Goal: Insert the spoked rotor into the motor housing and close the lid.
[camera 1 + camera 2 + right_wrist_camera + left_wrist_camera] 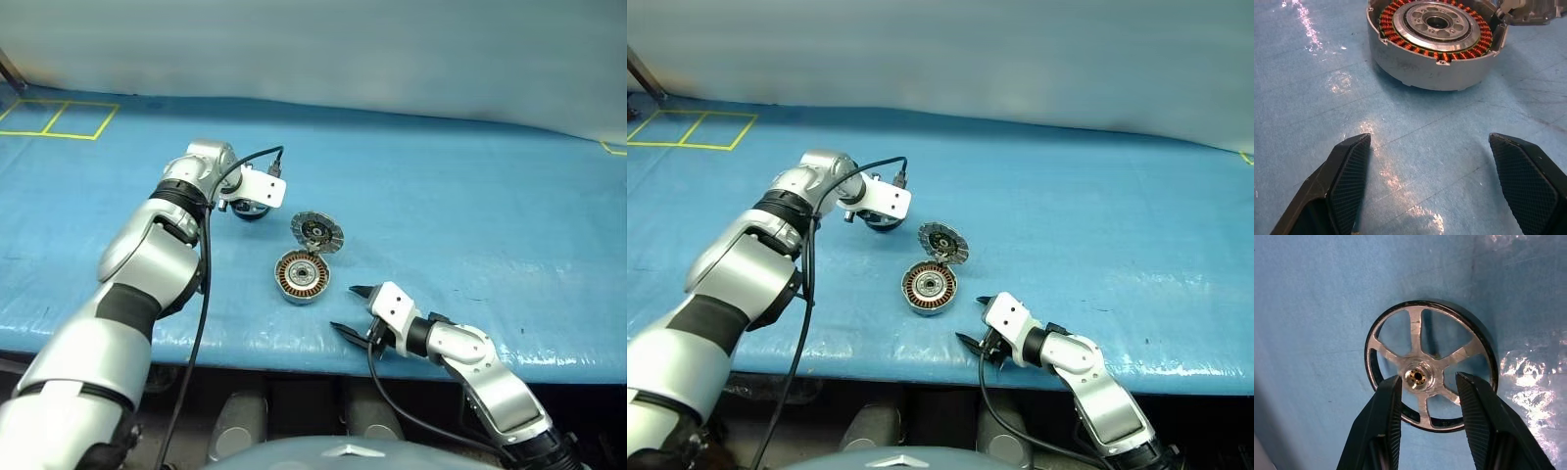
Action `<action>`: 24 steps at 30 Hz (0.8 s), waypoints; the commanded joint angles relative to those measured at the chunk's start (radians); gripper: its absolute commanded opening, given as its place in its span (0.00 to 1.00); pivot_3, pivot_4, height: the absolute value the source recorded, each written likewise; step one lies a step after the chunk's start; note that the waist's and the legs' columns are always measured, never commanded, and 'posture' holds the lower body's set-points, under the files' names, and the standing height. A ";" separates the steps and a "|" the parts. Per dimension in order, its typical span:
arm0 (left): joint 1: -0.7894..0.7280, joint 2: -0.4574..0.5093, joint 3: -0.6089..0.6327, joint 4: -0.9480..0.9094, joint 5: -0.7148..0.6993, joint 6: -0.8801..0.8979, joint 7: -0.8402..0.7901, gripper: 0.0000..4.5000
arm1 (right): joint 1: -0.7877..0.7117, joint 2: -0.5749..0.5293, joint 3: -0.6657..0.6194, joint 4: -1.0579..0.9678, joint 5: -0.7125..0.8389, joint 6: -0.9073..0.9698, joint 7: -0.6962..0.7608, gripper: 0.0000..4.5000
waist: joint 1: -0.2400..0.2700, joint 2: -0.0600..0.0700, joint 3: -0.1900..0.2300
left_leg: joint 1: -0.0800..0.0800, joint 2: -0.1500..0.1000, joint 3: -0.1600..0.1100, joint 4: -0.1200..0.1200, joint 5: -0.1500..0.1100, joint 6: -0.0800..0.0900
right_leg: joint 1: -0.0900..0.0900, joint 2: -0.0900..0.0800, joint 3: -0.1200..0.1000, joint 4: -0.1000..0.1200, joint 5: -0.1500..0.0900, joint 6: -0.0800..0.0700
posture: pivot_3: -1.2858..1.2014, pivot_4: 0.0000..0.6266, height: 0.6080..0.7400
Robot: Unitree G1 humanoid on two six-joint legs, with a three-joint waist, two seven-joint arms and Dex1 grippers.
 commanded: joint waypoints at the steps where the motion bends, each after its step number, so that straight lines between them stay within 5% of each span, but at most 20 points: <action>1: -0.002 0.009 -0.016 -0.001 0.019 -0.022 -0.001 0.42 | -0.002 0.000 -0.013 -0.037 0.007 0.003 -0.006 0.91 | 0.001 0.000 0.000 | 0.000 0.000 0.000 0.000 0.000 0.000 | 0.000 0.000 0.000 0.000 0.000 0.000 | 0.52 0.24 1.00; 15: 0.013 0.013 0.028 0.006 -0.004 0.030 0.120 0.42 | -0.016 0.001 -0.008 -0.036 0.009 0.011 0.003 0.91 | 0.001 0.000 0.000 | 0.001 0.000 0.000 0.000 0.000 0.000 | 0.001 0.000 0.000 0.000 0.000 0.000 | 0.52 0.24 1.00; 24: 0.053 0.013 0.029 -0.006 -0.031 0.021 0.005 0.42 | -0.023 0.003 -0.005 -0.035 0.001 0.006 -0.002 0.91 | 0.001 0.000 0.000 | 0.002 0.000 0.000 0.000 0.000 0.000 | 0.002 0.000 0.000 0.000 0.000 0.000 | 0.52 0.24 1.00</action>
